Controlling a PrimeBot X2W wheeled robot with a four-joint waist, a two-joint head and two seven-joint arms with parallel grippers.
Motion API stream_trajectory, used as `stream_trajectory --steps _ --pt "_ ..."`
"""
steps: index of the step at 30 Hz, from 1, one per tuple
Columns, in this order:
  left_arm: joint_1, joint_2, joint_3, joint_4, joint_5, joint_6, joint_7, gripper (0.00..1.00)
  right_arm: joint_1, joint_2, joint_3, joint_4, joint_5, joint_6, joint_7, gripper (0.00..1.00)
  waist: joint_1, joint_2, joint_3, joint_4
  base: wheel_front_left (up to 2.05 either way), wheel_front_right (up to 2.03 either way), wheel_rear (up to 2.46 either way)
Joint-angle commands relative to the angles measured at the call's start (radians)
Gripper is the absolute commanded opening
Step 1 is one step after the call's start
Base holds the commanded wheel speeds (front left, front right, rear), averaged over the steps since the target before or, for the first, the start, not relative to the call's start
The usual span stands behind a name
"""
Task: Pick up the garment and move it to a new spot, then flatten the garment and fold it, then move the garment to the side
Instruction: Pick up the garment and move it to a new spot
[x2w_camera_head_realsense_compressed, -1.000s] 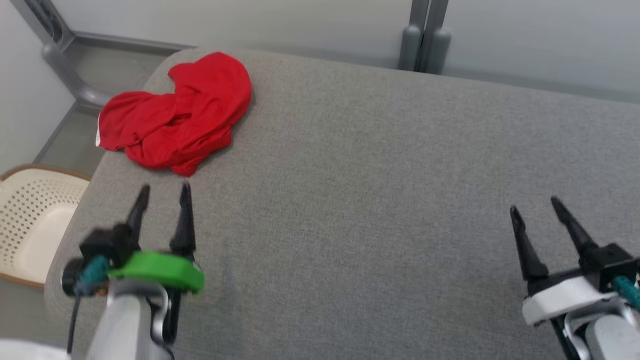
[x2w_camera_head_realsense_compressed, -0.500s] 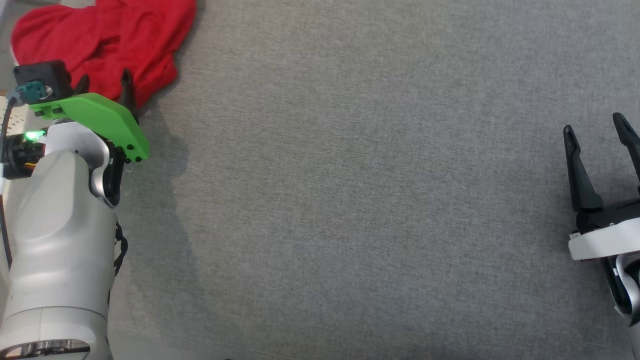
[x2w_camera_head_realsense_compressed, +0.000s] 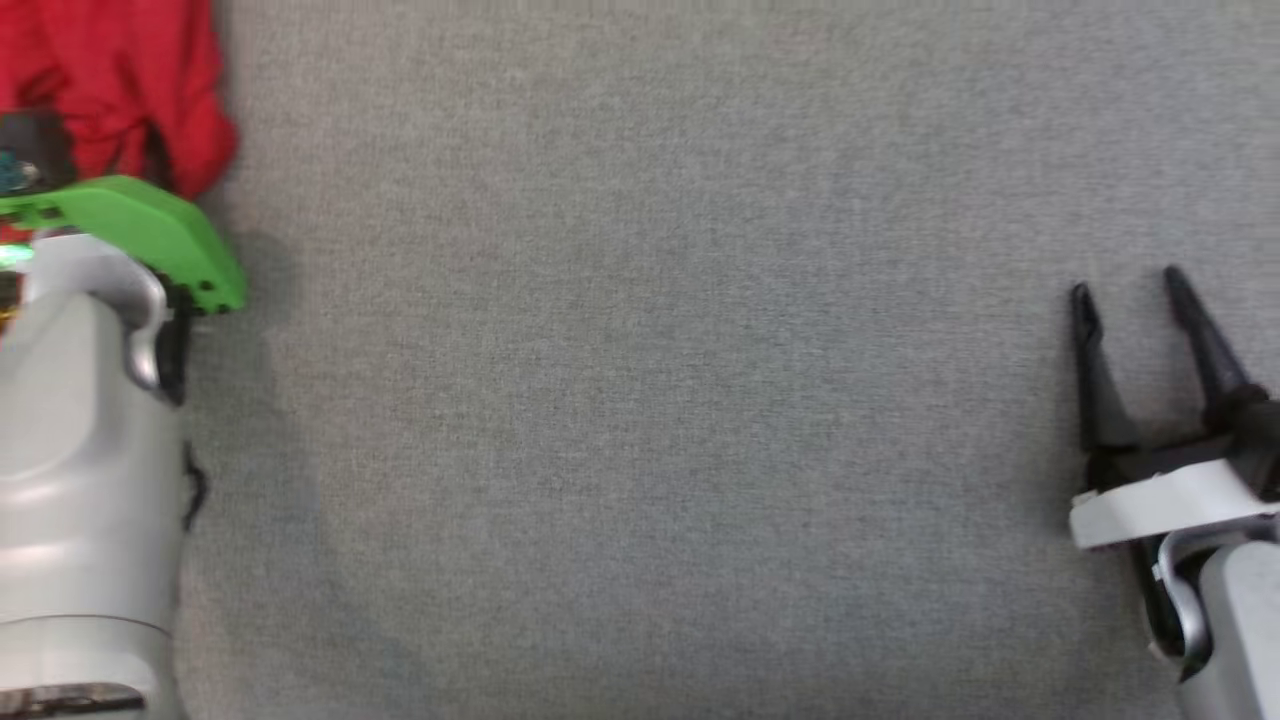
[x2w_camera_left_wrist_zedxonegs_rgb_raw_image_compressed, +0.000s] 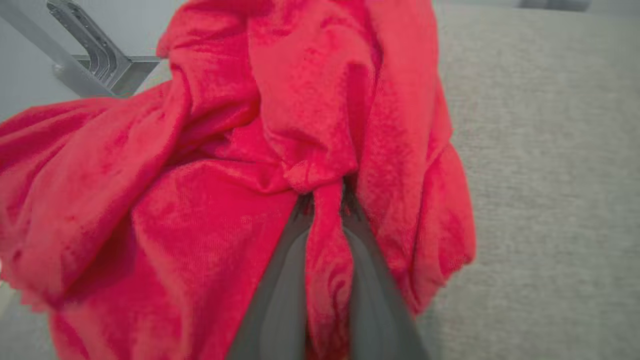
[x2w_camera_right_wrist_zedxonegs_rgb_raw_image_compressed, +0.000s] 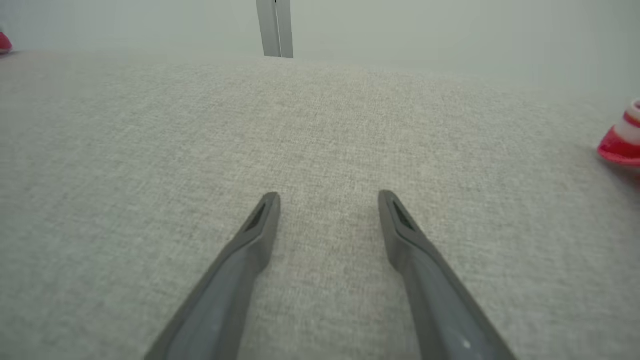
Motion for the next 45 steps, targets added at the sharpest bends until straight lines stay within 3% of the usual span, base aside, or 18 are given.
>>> stream_trajectory --steps 1,5,9,13,17,20,25,30,34,37,45 --pt "0.026 -0.028 -0.014 -0.053 -0.028 -0.012 -0.003 0.00 0.036 0.019 0.006 0.025 0.002 0.000 0.003 1.00 -0.0001 0.0000 -0.122 -0.010 0.00 0.00 0.00" --pt "0.130 -0.080 -0.114 -0.327 -0.130 -0.020 0.069 0.00 0.070 0.057 -0.003 0.038 -0.001 0.000 0.002 1.00 -0.0001 0.0000 -0.209 -0.017 0.00 0.00 0.00" --pt "0.278 -0.084 -0.213 -0.717 -0.283 -0.019 0.217 0.00 0.082 0.086 -0.001 0.043 0.000 0.000 0.002 1.00 -0.0001 0.0000 -0.253 -0.049 0.00 0.00 0.00" --pt "0.415 -0.155 -0.288 -1.067 -0.478 -0.012 0.364 0.00 0.064 0.108 -0.002 0.038 0.001 0.000 0.002 1.00 -0.0001 0.0000 -0.254 -0.097 0.00 0.00 0.00" --pt "0.508 -0.188 -0.407 -1.279 -0.675 0.068 0.423 0.00 0.046 0.124 -0.012 0.040 0.009 0.000 0.002 1.00 -0.0001 0.0000 -0.230 -0.148 0.00 0.00 0.00" --pt "0.536 -0.194 -0.507 -1.349 -0.848 0.165 0.352 0.00 0.032 0.138 -0.017 0.042 0.014 0.000 0.002 1.00 -0.0001 0.0000 -0.204 -0.195 0.00 0.00 0.00" --pt "0.530 -0.193 -0.562 -1.263 -0.998 0.298 0.183 0.00 0.020 0.154 -0.037 0.047 0.023 0.000 0.002 1.00 -0.0001 0.0000 -0.167 -0.261 0.00 0.00 0.00" --pt "0.506 -0.193 -0.486 -0.973 -1.052 0.359 0.080 0.00 0.020 0.171 -0.053 0.054 0.027 0.000 0.002 1.00 -0.0001 0.0000 -0.150 -0.295 0.00 0.00 0.00" --pt "0.477 -0.185 -0.422 -0.729 -1.066 0.338 0.028 0.00 0.018 0.175 -0.051 0.059 0.026 0.000 0.002 1.00 -0.0001 0.0000 -0.151 -0.310 0.00 0.00 0.00" --pt "0.471 -0.181 -0.368 -0.600 -1.076 0.296 -0.030 0.00 0.025 0.175 -0.058 0.062 0.020 0.000 0.002 1.00 -0.0001 0.0000 -0.166 -0.305 0.00 0.00 0.00" --pt "0.504 -0.170 -0.255 -0.398 -1.119 0.227 -0.186 0.00 0.065 0.145 -0.061 0.065 -0.001 0.000 0.002 1.00 -0.0001 0.0000 -0.238 -0.243 0.00 0.00 0.00"
